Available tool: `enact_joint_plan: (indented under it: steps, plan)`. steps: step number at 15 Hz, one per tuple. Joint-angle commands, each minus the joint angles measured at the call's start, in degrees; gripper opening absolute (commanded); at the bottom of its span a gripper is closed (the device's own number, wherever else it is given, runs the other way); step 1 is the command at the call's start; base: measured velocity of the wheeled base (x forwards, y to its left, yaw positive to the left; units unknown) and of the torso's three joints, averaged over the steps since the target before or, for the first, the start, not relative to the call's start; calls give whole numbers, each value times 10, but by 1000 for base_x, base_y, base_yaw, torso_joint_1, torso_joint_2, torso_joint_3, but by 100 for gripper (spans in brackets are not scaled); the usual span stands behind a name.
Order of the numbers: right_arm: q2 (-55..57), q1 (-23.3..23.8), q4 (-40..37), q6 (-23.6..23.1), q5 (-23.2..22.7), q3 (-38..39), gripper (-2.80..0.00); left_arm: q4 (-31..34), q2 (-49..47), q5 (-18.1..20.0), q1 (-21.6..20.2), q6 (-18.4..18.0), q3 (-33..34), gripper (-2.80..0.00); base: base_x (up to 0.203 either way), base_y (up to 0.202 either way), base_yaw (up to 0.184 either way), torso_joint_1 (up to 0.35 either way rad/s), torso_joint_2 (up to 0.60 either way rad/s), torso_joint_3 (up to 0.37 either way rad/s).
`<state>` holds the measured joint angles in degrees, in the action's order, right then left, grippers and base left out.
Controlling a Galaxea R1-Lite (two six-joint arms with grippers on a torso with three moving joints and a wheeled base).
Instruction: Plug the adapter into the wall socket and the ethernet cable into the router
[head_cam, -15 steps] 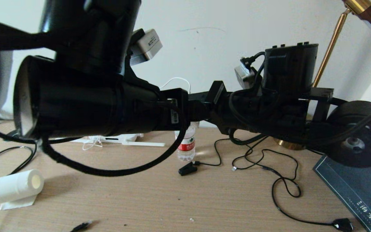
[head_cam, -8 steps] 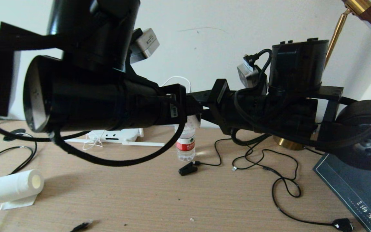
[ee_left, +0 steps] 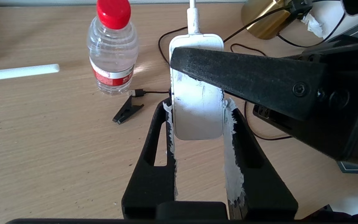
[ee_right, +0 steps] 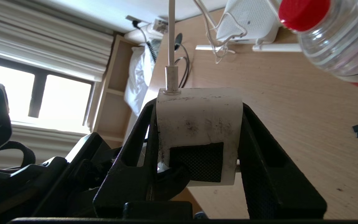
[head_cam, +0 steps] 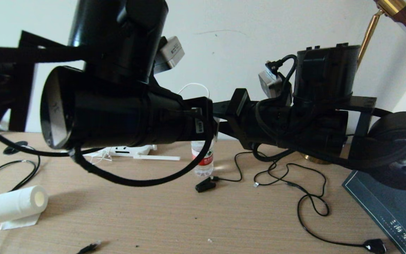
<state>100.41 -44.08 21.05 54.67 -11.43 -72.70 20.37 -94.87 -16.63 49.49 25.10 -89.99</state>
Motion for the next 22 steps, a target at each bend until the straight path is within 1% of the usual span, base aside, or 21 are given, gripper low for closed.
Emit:
enact_joint_plan:
  steps: [1, 5, 6, 11, 12, 15, 16, 17, 18, 19, 20, 22]
  plan:
    - [0, -5, 1, 2, -3, 4, -280, 1, -5, -2, 3, 1, 0, -280, 0, 0, 0, 0, 0, 0]
    - [0, -5, 1, 1, 0, 6, -280, 2, -6, -2, 4, 13, 4, -280, 0, 0, 0, 0, 0, 0]
    - [0, -5, 0, 1, 3, 6, 0, 2, -6, -3, 3, 14, 5, -280, 0, 0, 0, 0, 0, 0]
    - [1, 0, 0, 4, 7, 5, 0, 2, 3, -5, 3, 16, 19, -280, 0, 0, 0, 0, 0, 0]
    - [2, 0, 0, 4, 12, 5, 0, 2, 3, -6, 3, 22, 24, -280, 0, 0, 0, 0, 0, 0]
    - [5, 4, 0, 1, 53, 5, 0, 2, 21, -7, 2, 26, 38, -280, 0, 0, 0, 0, 0, 0]
    - [3, 13, -1, -15, 81, 6, 0, 2, 36, -17, -4, 26, 49, -280, 0, 0, 0, 0, 0, 0]
    - [2, 18, -5, -48, 102, 10, 0, 2, 43, -39, -15, 26, 56, -280, 0, 0, 0, 0, 0, 0]
    - [-3, 19, -16, -84, 137, 17, 0, 2, 50, -57, -28, 27, 59, -280, 0, 0, 0, 0, 0, 0]
    - [-17, 16, -27, -114, 172, 25, 0, 2, 61, -63, -40, 26, 61, -280, 0, 0, 0, 0, 0, 0]
    - [-34, 9, -32, -131, 193, 35, -280, 2, 73, -64, -52, 24, 64, -280, 0, 0, 0, 0, 0, 0]
    - [-90, -1, -51, -158, 210, 59, -280, 2, 105, -64, -80, 14, 85, -280, 0, 0, 0, 0, 0, 0]
